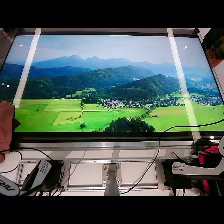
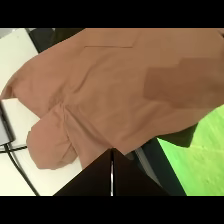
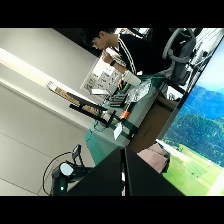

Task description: Fold the clothes and pants, and hang the long-sleeved shirts on hangers.

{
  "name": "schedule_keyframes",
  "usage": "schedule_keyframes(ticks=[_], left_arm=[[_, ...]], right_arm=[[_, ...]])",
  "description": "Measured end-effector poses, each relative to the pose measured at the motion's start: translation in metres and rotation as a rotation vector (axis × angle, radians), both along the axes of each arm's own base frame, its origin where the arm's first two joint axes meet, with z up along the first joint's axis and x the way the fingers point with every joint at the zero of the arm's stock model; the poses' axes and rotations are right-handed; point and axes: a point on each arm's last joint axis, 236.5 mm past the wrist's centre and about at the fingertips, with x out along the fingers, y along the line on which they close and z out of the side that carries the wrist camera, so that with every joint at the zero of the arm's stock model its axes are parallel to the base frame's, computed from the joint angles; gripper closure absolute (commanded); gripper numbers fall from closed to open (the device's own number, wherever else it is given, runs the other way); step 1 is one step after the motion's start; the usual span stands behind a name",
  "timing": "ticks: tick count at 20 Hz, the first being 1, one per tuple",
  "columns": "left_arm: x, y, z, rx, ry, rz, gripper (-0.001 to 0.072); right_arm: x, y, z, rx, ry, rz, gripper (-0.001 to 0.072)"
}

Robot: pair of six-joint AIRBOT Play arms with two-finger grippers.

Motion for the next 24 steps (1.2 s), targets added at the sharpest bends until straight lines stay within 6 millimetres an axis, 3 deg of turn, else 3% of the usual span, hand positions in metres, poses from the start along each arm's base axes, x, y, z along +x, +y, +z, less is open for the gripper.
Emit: schedule_keyframes(ticks=[7, 11, 12, 13, 14, 20, 22, 24], left_arm=[[-0.004, 0.018, -0.040, -0.077, 0.085, -0.009, 0.0693], [-0.021, 0.034, -0.071, -0.148, 0.136, 0.012, 0.0682], [-0.026, 0.039, -0.079, -0.166, 0.142, 0.025, 0.0574], [-0.030, 0.044, -0.085, -0.179, 0.144, 0.039, 0.0265], [-0.033, 0.048, -0.091, -0.188, 0.146, 0.049, 0.0036], [-0.031, 0.078, -0.110, -0.147, 0.126, 0.058, 0.0025], [-0.027, 0.087, -0.114, -0.124, 0.119, 0.047, 0.0081], [-0.025, 0.092, -0.121, -0.121, 0.131, 0.023, 0.0081]], right_arm=[[0.000, 0.000, 0.000, 0.000, 0.000, 0.000, 0.0700], [0.000, 0.000, 0.000, 0.000, 0.000, 0.000, 0.0700], [0.000, 0.000, 0.000, 0.000, 0.000, 0.000, 0.0700], [0.000, 0.000, 0.000, 0.000, 0.000, 0.000, 0.0700], [0.000, 0.000, 0.000, 0.000, 0.000, 0.000, 0.0700], [0.000, 0.000, 0.000, 0.000, 0.000, 0.000, 0.0700], [0.000, 0.000, 0.000, 0.000, 0.000, 0.000, 0.0700], [0.000, 0.000, 0.000, 0.000, 0.000, 0.000, 0.0700]])
